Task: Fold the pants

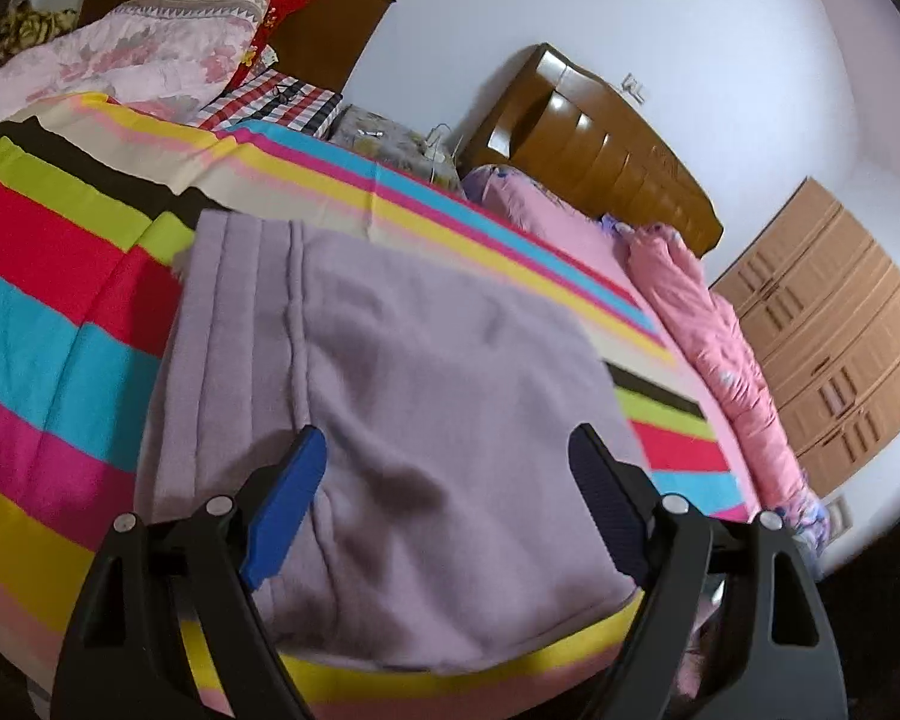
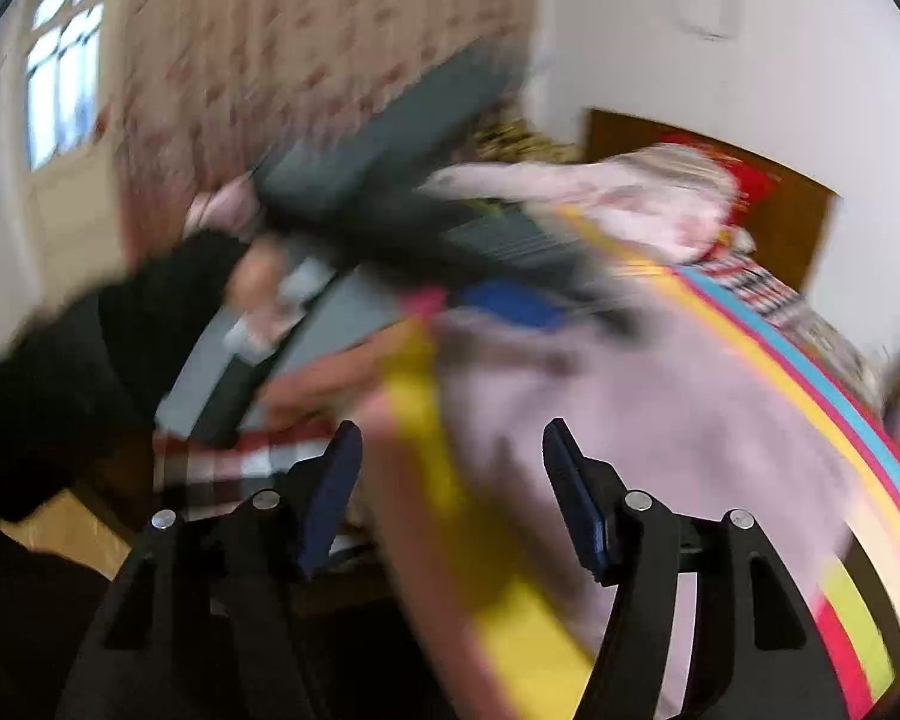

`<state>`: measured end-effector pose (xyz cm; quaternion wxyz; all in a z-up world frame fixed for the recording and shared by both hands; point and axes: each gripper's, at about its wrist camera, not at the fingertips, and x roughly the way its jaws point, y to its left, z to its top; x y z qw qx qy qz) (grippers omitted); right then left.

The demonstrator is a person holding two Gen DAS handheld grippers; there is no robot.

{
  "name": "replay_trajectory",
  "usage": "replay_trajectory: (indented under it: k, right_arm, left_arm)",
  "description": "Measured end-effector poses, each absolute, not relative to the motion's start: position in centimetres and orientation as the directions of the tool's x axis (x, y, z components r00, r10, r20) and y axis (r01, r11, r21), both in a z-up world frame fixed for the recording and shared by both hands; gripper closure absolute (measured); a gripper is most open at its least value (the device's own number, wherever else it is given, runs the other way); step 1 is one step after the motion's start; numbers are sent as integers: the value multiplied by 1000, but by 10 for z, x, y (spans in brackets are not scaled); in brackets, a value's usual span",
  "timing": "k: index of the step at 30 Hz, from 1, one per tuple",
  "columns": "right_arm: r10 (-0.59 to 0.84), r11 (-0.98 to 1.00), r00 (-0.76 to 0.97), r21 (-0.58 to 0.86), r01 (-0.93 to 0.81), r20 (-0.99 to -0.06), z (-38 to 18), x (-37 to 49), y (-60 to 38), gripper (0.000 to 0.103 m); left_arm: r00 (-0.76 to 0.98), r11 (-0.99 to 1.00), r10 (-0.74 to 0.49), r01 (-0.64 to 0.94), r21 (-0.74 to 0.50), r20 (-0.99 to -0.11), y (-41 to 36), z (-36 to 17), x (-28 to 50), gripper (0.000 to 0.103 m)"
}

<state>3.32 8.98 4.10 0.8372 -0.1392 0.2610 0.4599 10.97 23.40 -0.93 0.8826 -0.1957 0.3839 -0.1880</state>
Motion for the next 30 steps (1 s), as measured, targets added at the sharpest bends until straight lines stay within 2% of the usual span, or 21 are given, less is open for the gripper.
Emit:
replay_trajectory:
  k: [2,4,7,9,10,11,12,15,17,20,22,25,27,30]
  right_arm:
    - [667,632,517,41,-774,-536,50,64,51,34]
    - [613,736,586,114,-667,-530,51,113,10,32]
    - [635,762,542,328,-558,-551,32,193,-30,31]
    - [661,740,460,414,-529,-593,9,234,-31,31]
    - [654,742,428,418,-525,-623,-4,248,-26,29]
    - [605,770,389,385,-509,-695,-24,268,-18,32]
    - [581,784,373,375,-495,-724,-36,281,-17,32]
    - [590,798,427,416,-436,-685,-34,294,-28,33]
    - [557,826,493,382,-415,-668,-21,291,-31,28]
    - [567,810,466,358,-464,-679,-23,291,-14,17]
    - [504,835,443,287,-470,-741,-40,300,-4,17]
    - [474,857,476,263,-443,-741,-33,302,-3,19]
    - [427,889,544,226,-398,-722,-15,283,-4,18]
    - [487,852,574,215,-477,-659,9,238,-1,16]
  left_arm:
    - [637,865,-466,183,-467,-614,234,-18,106,23]
    - [645,878,-444,175,-445,-622,235,-23,103,30]
    - [662,877,-441,175,-447,-606,240,-30,99,34]
    - [670,877,-441,179,-447,-597,242,-32,97,36]
    - [672,880,-438,184,-439,-597,241,-32,96,37]
    - [671,885,-431,184,-428,-603,240,-33,96,37]
    - [670,888,-427,181,-423,-608,239,-33,96,37]
    - [667,893,-417,172,-417,-618,237,-31,97,37]
    - [672,896,-409,169,-411,-618,236,-31,97,37]
    - [678,912,-382,164,-377,-628,231,-31,96,37]
    - [680,925,-355,158,-344,-642,225,-30,96,37]
    - [684,935,-334,153,-321,-649,222,-30,95,37]
    - [684,940,-322,150,-307,-654,220,-30,95,37]
    - [689,943,-314,150,-296,-653,219,-30,95,37]
